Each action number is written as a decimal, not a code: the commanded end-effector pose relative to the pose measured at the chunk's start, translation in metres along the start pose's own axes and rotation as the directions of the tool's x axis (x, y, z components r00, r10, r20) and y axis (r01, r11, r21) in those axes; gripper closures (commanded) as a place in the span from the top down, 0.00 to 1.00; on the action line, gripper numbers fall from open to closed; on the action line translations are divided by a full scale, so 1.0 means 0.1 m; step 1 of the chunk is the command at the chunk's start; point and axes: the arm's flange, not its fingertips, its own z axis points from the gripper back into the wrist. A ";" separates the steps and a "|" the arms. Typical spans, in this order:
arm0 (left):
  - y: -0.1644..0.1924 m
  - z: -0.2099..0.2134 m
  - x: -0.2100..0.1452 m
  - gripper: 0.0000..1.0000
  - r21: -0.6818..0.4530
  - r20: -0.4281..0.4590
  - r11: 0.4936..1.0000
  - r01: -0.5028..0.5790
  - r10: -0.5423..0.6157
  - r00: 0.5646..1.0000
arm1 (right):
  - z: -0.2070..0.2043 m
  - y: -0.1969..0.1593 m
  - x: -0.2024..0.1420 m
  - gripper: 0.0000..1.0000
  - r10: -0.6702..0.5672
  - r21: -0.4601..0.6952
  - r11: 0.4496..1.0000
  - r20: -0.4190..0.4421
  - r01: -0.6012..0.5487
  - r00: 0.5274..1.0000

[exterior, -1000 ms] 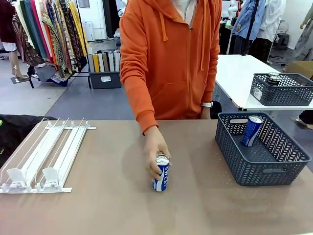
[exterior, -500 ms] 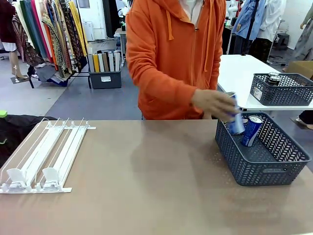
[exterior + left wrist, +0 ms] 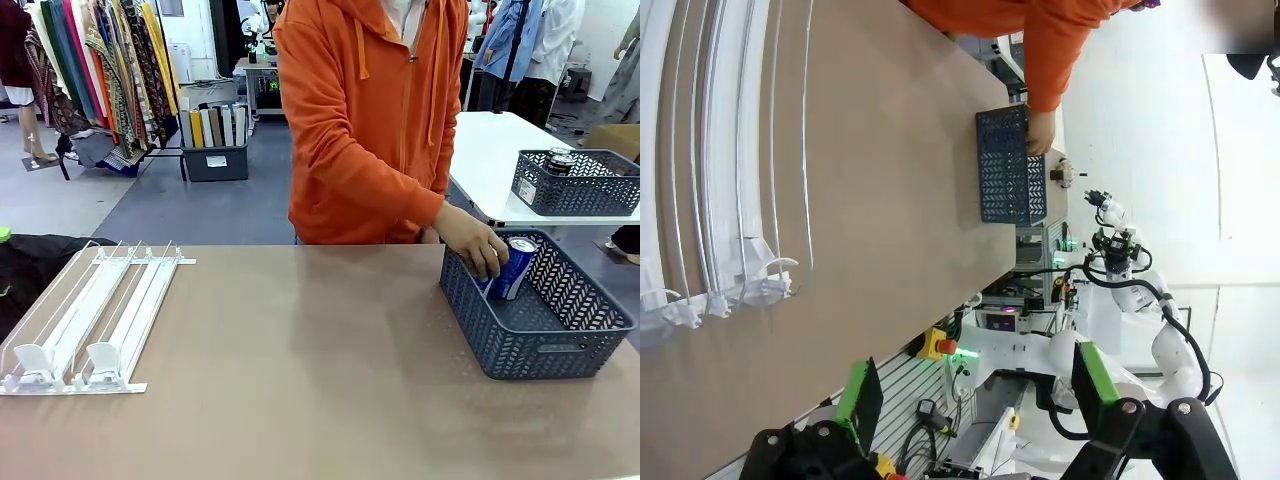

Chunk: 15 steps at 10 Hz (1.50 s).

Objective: Retrieve and store the cans from the dispenser.
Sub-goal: Pick up one can from the Automatic Can Dispenser and place it in the middle of the table.

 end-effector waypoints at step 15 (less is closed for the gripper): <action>0.00 0.00 -0.02 1.00 -0.015 -0.002 1.000 0.018 -0.018 1.000 | -0.01 0.01 0.02 1.00 0.015 0.011 1.000 0.007 -0.015 1.000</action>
